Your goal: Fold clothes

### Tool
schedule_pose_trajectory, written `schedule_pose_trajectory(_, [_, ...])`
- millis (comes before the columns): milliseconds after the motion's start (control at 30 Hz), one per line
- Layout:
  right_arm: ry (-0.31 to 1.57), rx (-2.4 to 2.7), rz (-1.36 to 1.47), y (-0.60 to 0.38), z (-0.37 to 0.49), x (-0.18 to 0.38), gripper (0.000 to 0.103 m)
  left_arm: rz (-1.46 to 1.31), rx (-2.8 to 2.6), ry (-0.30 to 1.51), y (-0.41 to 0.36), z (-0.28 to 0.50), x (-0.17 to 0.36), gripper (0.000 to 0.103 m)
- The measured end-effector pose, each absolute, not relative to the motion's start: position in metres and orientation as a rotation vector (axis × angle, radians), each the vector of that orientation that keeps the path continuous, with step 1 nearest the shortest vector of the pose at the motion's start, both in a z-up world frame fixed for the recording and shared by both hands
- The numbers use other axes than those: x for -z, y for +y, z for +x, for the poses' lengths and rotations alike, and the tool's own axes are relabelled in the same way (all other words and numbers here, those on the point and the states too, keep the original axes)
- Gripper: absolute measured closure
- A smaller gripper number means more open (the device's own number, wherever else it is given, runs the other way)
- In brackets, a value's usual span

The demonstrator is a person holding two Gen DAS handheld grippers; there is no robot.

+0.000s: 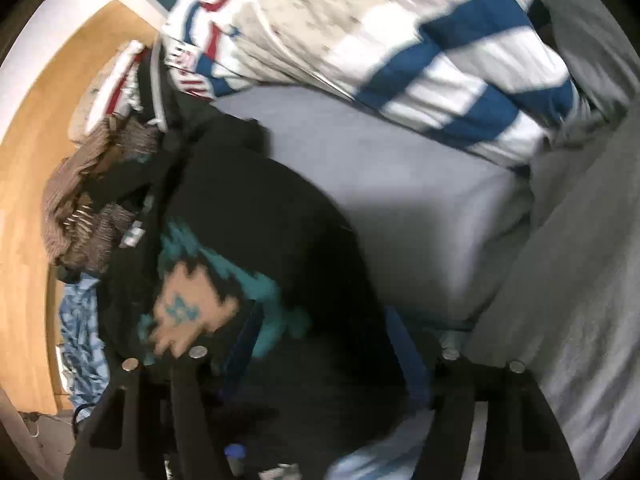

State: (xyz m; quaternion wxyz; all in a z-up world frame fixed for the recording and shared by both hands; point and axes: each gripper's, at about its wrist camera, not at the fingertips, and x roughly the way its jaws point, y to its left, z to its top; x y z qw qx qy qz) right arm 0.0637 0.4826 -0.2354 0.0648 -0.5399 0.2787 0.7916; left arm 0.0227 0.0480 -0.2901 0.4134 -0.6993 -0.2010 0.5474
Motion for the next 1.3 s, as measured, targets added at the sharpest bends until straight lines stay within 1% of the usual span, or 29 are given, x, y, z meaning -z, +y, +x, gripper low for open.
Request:
schedule_pose_trajectory(100, [0.849, -2.483, -1.637, 0.461, 0.057, 0.218, 0.032, -1.669, -1.452, -0.748, 0.005, -0.002, 0.27, 0.026])
schedule_pose_trajectory(133, [0.849, -2.518, -1.651, 0.451, 0.056, 0.214, 0.029, -1.639, -1.481, -0.835, -0.005, -0.012, 0.263, 0.026])
schedule_pose_trajectory(167, [0.842, -2.544, -1.679, 0.439, 0.054, 0.213, 0.024, -1.599, -1.522, -0.929, -0.019, -0.006, 0.259, 0.026])
schedule_pose_trajectory(200, [0.831, -2.566, -1.716, 0.424, 0.051, 0.214, 0.022, -1.555, -1.582, -1.026, -0.055, -0.016, 0.255, 0.026])
schedule_pose_trajectory(233, [0.819, -2.572, -1.772, 0.407, 0.049, 0.218, 0.021, -1.52, -1.667, -1.118, -0.089, -0.024, 0.253, 0.026])
schedule_pose_trajectory(367, [0.83, -2.527, -2.081, 0.34, 0.055, 0.251, 0.023, -1.517, -1.9, -1.335, -0.202, -0.025, 0.263, 0.026])
schedule_pose_trajectory(500, [0.899, -2.483, -2.226, 0.292, 0.062, 0.275, 0.023, -1.504, -2.035, -1.562, -0.299, 0.001, 0.281, 0.026])
schedule_pose_trajectory(600, [0.849, -2.475, -2.306, 0.265, 0.067, 0.286, 0.023, -1.491, -2.095, -1.666, -0.339, 0.024, 0.295, 0.026])
schedule_pose_trajectory(733, [0.729, -2.507, -2.318, 0.25, 0.074, 0.288, 0.023, -1.591, -2.001, -1.749, -0.356, 0.046, 0.322, 0.026])
schedule_pose_trajectory(800, [0.73, -2.511, -2.307, 0.252, 0.075, 0.286, 0.023, -1.644, -1.936, -1.735, -0.351, 0.052, 0.331, 0.027])
schedule_pose_trajectory(933, [0.804, -2.494, -2.297, 0.258, 0.076, 0.279, 0.023, -1.633, -1.758, -1.787, -0.323, 0.051, 0.345, 0.027])
schedule_pose_trajectory(967, [0.818, -2.492, -2.293, 0.259, 0.076, 0.277, 0.023, -1.612, -1.758, -1.778, -0.319, 0.05, 0.341, 0.029])
schedule_pose_trajectory(1033, [0.837, -2.493, -2.283, 0.262, 0.076, 0.273, 0.023, -1.571, -1.758, -1.759, -0.311, 0.047, 0.331, 0.041])
schedule_pose_trajectory(1067, [0.836, -2.497, -2.276, 0.263, 0.077, 0.272, 0.023, -1.551, -1.758, -1.75, -0.308, 0.045, 0.326, 0.045])
schedule_pose_trajectory(1100, [0.836, -2.5, -2.272, 0.263, 0.077, 0.271, 0.023, -1.53, -1.758, -1.741, -0.304, 0.044, 0.321, 0.056])
schedule_pose_trajectory(1133, [0.836, -2.502, -2.27, 0.264, 0.078, 0.27, 0.023, -1.51, -1.757, -1.731, -0.3, 0.042, 0.316, 0.073])
schedule_pose_trajectory(1200, [0.852, -2.499, -2.267, 0.267, 0.079, 0.268, 0.023, -1.469, -1.756, -1.712, -0.292, 0.039, 0.306, 0.094])
schedule_pose_trajectory(1300, [0.902, -2.493, -2.253, 0.276, 0.079, 0.264, 0.023, -1.409, -1.752, -1.683, -0.281, 0.035, 0.292, 0.097])
